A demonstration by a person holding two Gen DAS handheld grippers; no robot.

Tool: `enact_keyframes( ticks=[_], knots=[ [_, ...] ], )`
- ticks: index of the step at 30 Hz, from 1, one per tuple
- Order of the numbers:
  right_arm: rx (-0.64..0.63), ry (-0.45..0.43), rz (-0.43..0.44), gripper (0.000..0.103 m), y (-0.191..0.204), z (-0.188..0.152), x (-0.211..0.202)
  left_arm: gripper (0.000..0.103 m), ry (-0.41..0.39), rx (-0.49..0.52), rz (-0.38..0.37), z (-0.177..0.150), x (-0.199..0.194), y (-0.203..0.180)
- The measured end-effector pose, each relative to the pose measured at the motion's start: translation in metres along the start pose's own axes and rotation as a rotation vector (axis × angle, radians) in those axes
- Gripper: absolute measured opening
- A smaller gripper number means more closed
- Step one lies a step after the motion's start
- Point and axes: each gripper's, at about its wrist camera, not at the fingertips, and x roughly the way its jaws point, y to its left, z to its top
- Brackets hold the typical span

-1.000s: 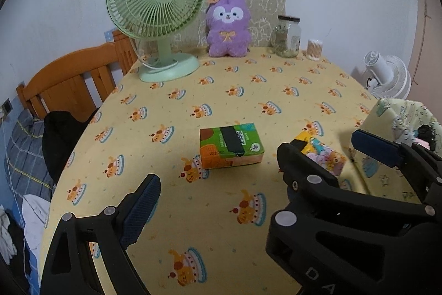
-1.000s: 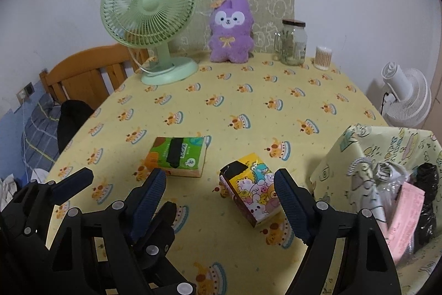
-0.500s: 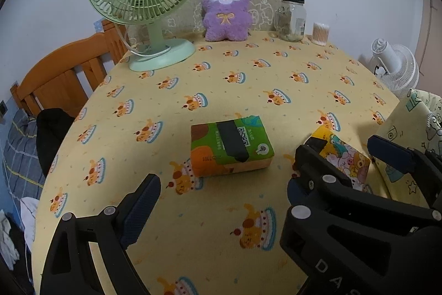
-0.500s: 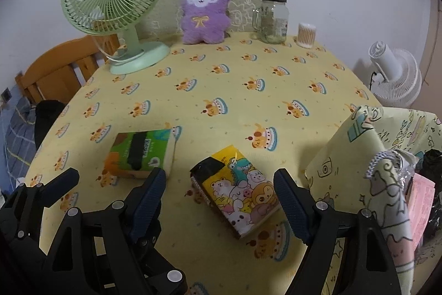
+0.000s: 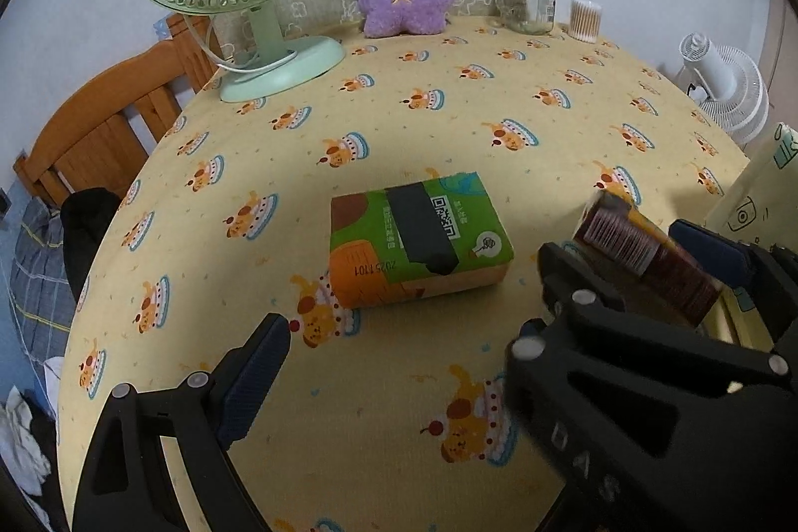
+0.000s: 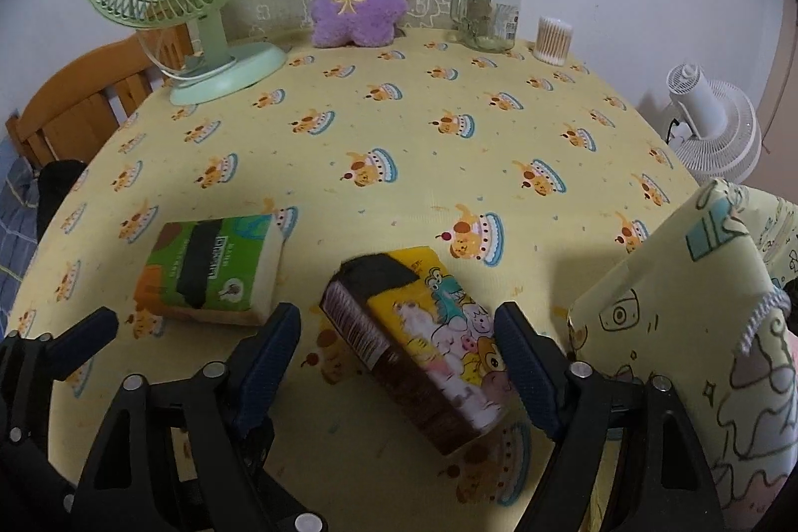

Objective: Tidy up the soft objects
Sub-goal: 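Grasp the cartoon tissue box with the right gripper while the left approaches the green tissue pack, then close the left gripper on the green tissue pack while the right holds the cartoon box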

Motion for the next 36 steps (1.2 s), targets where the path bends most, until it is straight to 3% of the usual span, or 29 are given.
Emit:
enact_keyframes(
  ticks=[1,3,6,12,20,25,36],
  knots=[
    [0.0,0.006,-0.007,0.069,-0.001,0.001,0.002,0.094,-0.002,0.007,0.007,0.001,0.0,-0.001],
    [0.003,0.01,-0.012,0.049,-0.005,0.004,0.003,0.094,-0.012,0.021,0.02,0.005,0.0,-0.003],
    [0.023,0.014,0.014,0.039,-0.009,0.007,0.003,0.094,-0.014,0.024,0.011,0.011,0.002,-0.004],
    [0.064,0.017,0.08,0.029,-0.013,0.012,0.004,0.094,-0.002,0.009,0.021,0.022,0.011,-0.003],
    [0.1,0.018,0.11,0.026,-0.016,0.016,0.005,0.094,0.004,-0.014,0.003,0.03,0.021,-0.004],
    [0.099,0.02,0.124,0.025,-0.017,0.015,0.005,0.075,0.01,-0.023,-0.013,0.03,0.023,-0.002],
    [0.071,-0.002,0.134,0.025,-0.013,0.01,-0.014,0.071,-0.017,-0.051,-0.008,0.02,0.003,0.0]
  ],
)
